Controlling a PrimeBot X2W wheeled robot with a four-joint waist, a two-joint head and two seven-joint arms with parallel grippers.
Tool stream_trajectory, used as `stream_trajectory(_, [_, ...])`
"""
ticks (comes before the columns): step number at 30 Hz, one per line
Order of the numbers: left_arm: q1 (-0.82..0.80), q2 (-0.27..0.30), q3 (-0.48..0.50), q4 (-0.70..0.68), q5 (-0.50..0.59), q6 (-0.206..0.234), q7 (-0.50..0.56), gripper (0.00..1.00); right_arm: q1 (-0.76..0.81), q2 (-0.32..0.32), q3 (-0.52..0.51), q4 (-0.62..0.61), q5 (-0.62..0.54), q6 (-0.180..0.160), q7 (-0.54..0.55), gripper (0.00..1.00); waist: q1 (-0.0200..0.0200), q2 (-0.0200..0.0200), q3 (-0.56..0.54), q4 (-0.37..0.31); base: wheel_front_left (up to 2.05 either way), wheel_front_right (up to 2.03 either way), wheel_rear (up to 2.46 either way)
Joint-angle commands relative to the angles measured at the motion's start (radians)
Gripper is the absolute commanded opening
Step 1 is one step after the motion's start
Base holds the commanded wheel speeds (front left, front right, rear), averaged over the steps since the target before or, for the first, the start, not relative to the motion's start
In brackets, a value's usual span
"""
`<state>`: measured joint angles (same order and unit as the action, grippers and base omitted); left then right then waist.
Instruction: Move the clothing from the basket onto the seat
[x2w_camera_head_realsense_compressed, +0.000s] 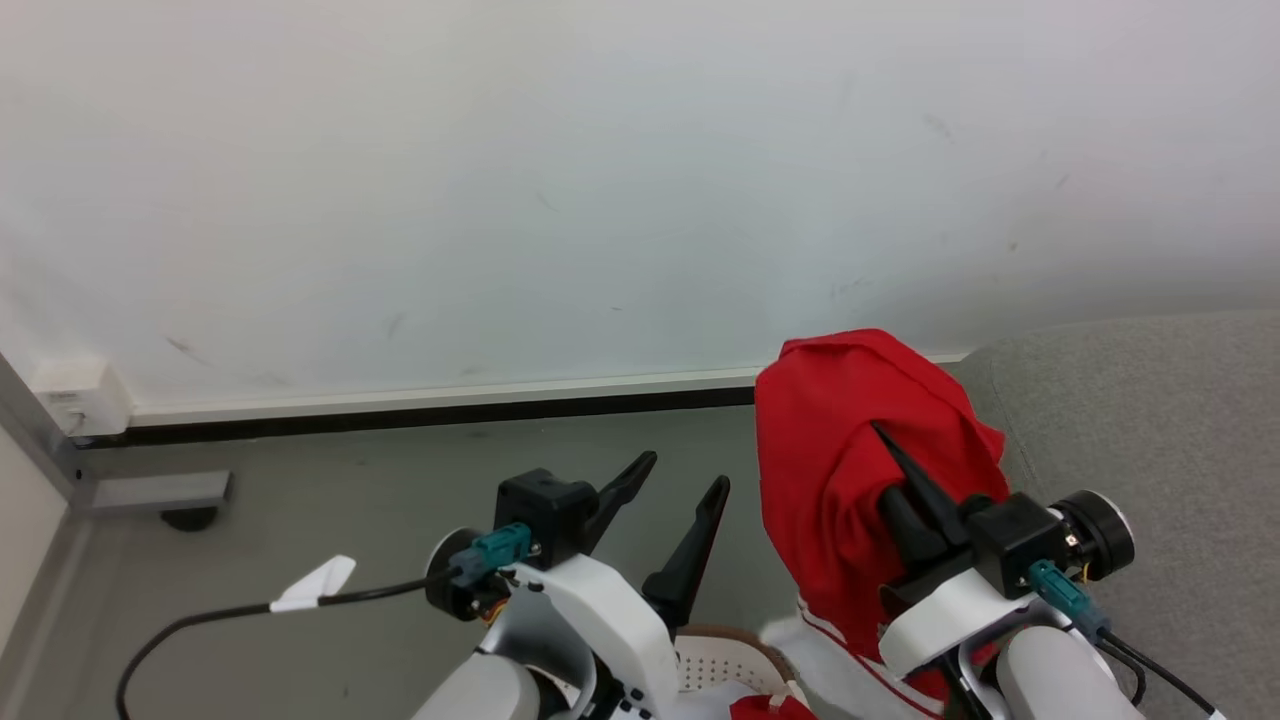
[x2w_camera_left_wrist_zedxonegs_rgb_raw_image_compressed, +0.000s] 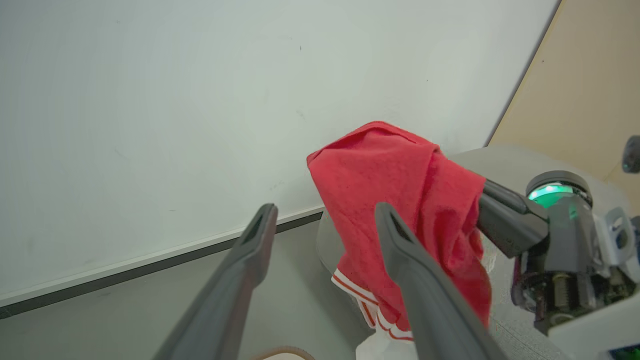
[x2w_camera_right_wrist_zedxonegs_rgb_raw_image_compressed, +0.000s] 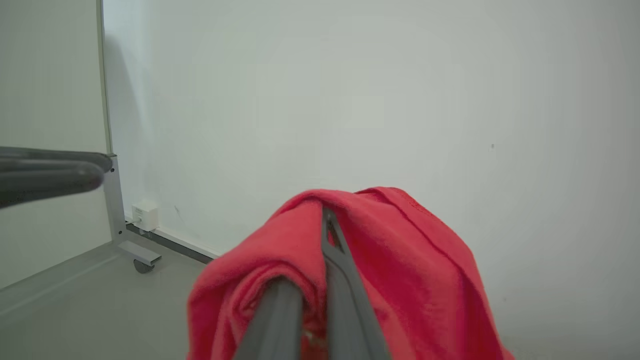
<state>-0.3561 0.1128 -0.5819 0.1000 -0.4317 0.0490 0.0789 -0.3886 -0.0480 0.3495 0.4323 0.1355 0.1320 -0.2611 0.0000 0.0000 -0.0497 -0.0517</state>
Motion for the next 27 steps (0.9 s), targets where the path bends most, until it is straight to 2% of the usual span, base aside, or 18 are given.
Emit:
stream_trajectory(1, [0.013,0.007,0.000,-0.001,0.000,0.000,-0.002,1.00,0.005,-0.002,-0.012,-0.006,-0.007,-0.002,-0.003,0.00,0.0000,0.0000,0.003,-0.007,0.00,0.00,0.00])
stream_trajectory(10, [0.014,0.014,-0.002,0.003,0.007,0.005,-0.028,1.00,0.002,-0.003,-0.093,-0.036,-0.034,-0.002,-0.003,0.00,0.0000,0.0000,0.019,-0.075,0.00,0.00,0.00])
stream_trajectory(18, [0.020,0.014,-0.008,0.008,0.002,0.009,-0.047,1.00,0.005,-0.007,-0.137,-0.062,-0.063,-0.002,-0.003,0.00,0.0000,0.0000,0.040,-0.188,0.00,0.00,0.00])
stream_trajectory(27, [0.017,0.002,-0.039,0.021,0.009,-0.001,-0.065,1.00,0.033,-0.053,-0.193,-0.117,-0.054,-0.002,-0.003,0.00,0.0000,0.0000,0.075,-0.317,0.00,0.00,0.00])
